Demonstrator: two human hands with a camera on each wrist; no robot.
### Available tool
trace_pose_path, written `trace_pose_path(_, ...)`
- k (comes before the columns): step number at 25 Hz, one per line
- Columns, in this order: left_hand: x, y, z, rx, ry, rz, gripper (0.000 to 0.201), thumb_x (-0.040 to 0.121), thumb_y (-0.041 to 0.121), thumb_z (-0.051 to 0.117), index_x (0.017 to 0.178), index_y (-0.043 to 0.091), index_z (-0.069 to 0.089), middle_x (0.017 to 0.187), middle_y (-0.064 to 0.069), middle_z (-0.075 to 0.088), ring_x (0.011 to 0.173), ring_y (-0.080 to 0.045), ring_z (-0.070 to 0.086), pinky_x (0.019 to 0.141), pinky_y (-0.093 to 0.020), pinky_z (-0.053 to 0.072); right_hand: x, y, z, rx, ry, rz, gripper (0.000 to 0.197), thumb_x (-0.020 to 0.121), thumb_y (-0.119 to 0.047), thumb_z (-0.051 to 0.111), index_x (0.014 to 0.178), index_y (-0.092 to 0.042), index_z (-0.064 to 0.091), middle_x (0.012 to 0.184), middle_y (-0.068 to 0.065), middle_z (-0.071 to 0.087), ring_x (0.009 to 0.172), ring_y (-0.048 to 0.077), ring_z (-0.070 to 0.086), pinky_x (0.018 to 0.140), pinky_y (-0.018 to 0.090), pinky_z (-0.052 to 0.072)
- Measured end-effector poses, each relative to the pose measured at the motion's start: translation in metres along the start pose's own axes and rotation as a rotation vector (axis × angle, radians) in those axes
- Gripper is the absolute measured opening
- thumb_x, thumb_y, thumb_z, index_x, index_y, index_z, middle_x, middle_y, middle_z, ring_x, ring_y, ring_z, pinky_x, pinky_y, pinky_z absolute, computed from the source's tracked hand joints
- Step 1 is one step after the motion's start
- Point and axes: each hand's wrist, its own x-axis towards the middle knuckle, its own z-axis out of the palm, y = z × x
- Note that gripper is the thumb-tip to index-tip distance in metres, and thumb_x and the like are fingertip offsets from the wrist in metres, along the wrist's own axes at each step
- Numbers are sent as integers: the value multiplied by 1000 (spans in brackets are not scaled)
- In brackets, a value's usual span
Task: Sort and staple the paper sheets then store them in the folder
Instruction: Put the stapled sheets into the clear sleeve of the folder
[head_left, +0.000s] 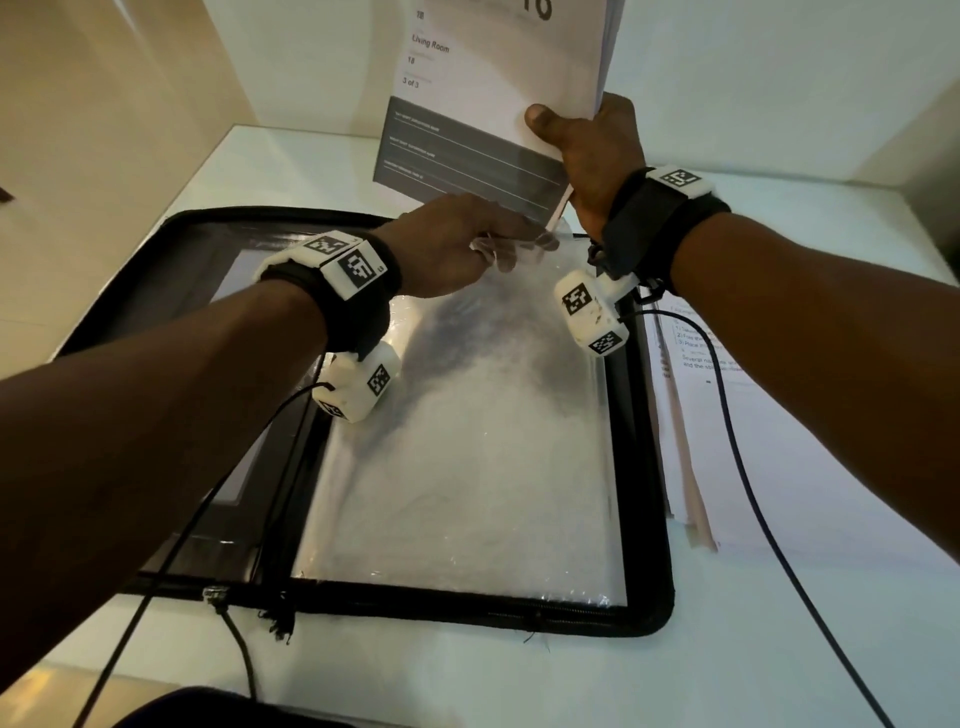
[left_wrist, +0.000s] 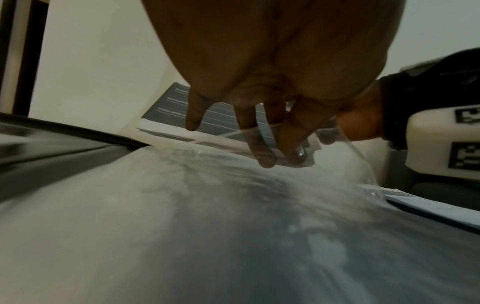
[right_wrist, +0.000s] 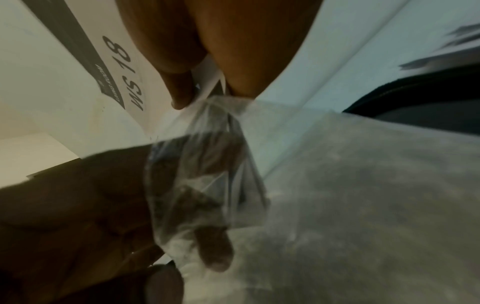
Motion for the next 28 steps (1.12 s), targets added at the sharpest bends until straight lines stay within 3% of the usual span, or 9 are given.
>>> trace_pose_path(3,4,5,0,-16,54,-26,39,91,-1,57,124,18,63,107,2,74,98,-15,69,94,-42,56,1,-2,2,20,-21,23,20,89,-12,75,88,-24,59,95,1,69,97,22,68,93,40,59)
trace_pose_path(7,2,2,-6,-15,108,-114,25,91,15,64,112,20,52,99,2,73,92,-18,69,87,-45,57,4,-1,-4,-31,-49,23,21,89,-12,75,88,-25,58,94,-2,67,89,13,67,91,32,59)
trace_pose_path(10,-5,-13,-16,255,86,-320,21,88,34,54,106,29,64,106,4,64,99,-24,58,95,-54,51,8,-4,-10,-74,-85,28,23,89,-12,75,89,-25,56,94,-2,65,89,13,65,91,33,59)
trace_pose_path(13,-14,-36,-26,302,151,-542,20,89,33,52,101,32,69,110,-2,61,106,-33,55,100,-59,47,15,-5,-15,-111,-91,43,31,87,-17,78,104,-17,51,102,0,61,96,17,64,90,35,60)
trace_pose_path(17,-18,-59,-31,247,178,-561,19,86,26,57,94,26,75,112,-14,65,113,-41,58,99,-43,50,17,-3,-15,-52,-82,78,41,86,-13,78,115,-12,50,107,4,61,97,19,64,80,32,62)
trace_pose_path(19,-16,-63,-31,228,209,-553,20,89,20,58,97,22,76,110,-13,69,111,-38,61,90,-33,46,15,-3,-15,-10,-68,115,33,87,-11,77,108,-14,51,107,6,61,95,23,65,70,31,62)
trace_pose_path(21,-15,-64,-32,184,246,-576,20,90,14,61,100,20,77,110,-10,72,110,-33,62,85,-27,43,15,0,-16,32,-60,158,39,86,-8,78,114,-9,51,112,11,63,95,27,67,66,33,62)
trace_pose_path(24,-16,-64,-32,147,276,-596,22,92,9,63,105,18,79,108,-7,73,109,-28,64,85,-24,43,17,4,-17,18,-53,181,51,83,-7,79,123,-4,49,120,14,63,102,29,67,78,41,64)
trace_pose_path(28,-17,-64,-30,93,312,-576,23,94,6,61,108,11,79,108,-11,74,105,-29,66,86,-23,44,18,5,-16,-1,0,184,38,83,-5,79,99,-17,46,113,9,61,106,30,65,87,50,61)
